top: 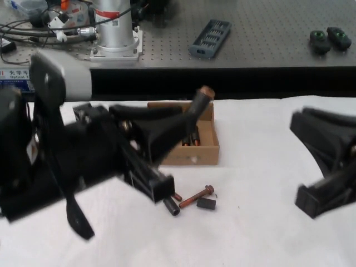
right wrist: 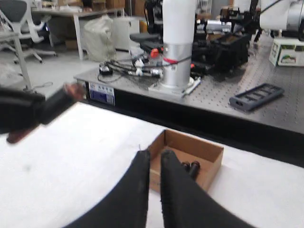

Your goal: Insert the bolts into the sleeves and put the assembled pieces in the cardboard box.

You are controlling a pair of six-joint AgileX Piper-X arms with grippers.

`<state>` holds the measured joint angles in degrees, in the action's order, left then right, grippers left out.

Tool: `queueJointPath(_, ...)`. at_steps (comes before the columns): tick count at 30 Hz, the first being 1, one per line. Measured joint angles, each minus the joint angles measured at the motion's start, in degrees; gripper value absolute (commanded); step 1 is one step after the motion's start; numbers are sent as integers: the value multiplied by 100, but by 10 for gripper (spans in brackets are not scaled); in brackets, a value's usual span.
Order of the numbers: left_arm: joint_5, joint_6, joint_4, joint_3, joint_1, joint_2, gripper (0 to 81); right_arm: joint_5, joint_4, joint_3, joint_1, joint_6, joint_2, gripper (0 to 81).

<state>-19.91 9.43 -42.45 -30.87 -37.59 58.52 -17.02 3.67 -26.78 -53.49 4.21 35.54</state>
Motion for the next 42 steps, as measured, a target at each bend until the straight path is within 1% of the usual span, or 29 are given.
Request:
queueJointPath(2,0,-114,141,-221,113,124,6,-30,672,0,0,0,-177,80)
queueJointPath(4,-58,-201,308,-577,278,491,6,-56,1223,0,0,41,-390,80)
queueJointPath(9,-83,-199,421,-1129,431,1230,6,-128,1678,0,0,231,-563,80)
queueJointPath(10,-83,-199,441,-1403,481,1576,6,-143,1796,0,0,281,-601,80)
queueJointPath(14,-241,-199,487,-1878,558,2224,6,-156,2123,0,0,525,-755,80)
queueJointPath(16,-271,-199,553,-2219,618,2637,6,-166,2239,0,0,595,-769,80)
queueJointPath(24,-256,-321,996,-3100,837,3459,6,-160,2582,0,0,622,-799,80)
queueJointPath(29,-60,-549,1542,-3887,1040,4154,6,-160,2729,0,0,629,-799,80)
queueJointPath(33,75,-610,1687,-4343,1182,4598,6,-160,2793,0,0,635,-799,80)
queueJointPath(39,450,-625,1808,-4692,1263,5242,6,-160,2871,0,0,635,-799,80)
queueJointPath(42,517,-640,1907,-4694,1263,5597,6,-160,2916,0,0,635,-799,80)
